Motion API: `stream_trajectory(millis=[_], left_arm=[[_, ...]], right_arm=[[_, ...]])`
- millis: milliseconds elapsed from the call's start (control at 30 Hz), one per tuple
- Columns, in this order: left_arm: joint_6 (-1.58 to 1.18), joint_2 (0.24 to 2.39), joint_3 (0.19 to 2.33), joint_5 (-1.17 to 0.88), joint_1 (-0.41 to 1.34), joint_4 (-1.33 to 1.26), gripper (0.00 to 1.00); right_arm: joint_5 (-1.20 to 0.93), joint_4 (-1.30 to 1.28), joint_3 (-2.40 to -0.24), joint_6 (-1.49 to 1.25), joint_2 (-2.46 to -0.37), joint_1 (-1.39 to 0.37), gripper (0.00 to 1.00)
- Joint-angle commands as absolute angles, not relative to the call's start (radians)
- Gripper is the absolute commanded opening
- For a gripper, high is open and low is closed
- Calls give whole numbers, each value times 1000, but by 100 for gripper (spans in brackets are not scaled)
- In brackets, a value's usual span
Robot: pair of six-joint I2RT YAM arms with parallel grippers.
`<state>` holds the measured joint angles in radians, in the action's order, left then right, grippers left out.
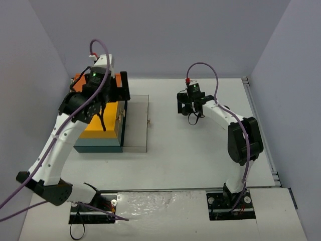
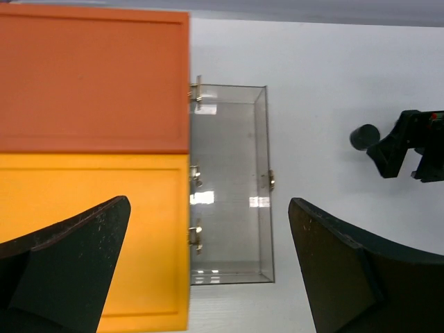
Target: Organize the makeup
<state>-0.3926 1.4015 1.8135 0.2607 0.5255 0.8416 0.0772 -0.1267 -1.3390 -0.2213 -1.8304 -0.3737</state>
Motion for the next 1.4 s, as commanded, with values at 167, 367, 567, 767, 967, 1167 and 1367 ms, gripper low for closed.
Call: stream_trajectory(millis=[167, 367, 567, 767, 967, 1167, 1367], left_arm=[[-342, 1148, 1534, 251, 366, 886, 97], [-372, 1013, 1375, 277, 353, 898, 97], [-380, 935, 1313, 306, 350, 927, 97], [-380, 921, 1325, 308, 348, 940, 97], [-371, 942, 1354, 297, 347, 929, 97], [-360, 964, 1399, 292, 343, 926, 97], [-344, 976, 1443, 296, 339, 930, 97]], right_arm=[[95, -60, -1504, -154, -2042, -365, 88], [105, -51, -1553, -135, -2125, -363, 79], [109, -46, -1558, -115, -2149, -356, 57], [94, -26, -1496, -86, -2068, -372, 4], [-16, -20, -1456, 20, -1868, -496, 0], [-140, -19, -1456, 125, -1752, -696, 0], [-236, 21, -1457, 191, -1793, -822, 0]])
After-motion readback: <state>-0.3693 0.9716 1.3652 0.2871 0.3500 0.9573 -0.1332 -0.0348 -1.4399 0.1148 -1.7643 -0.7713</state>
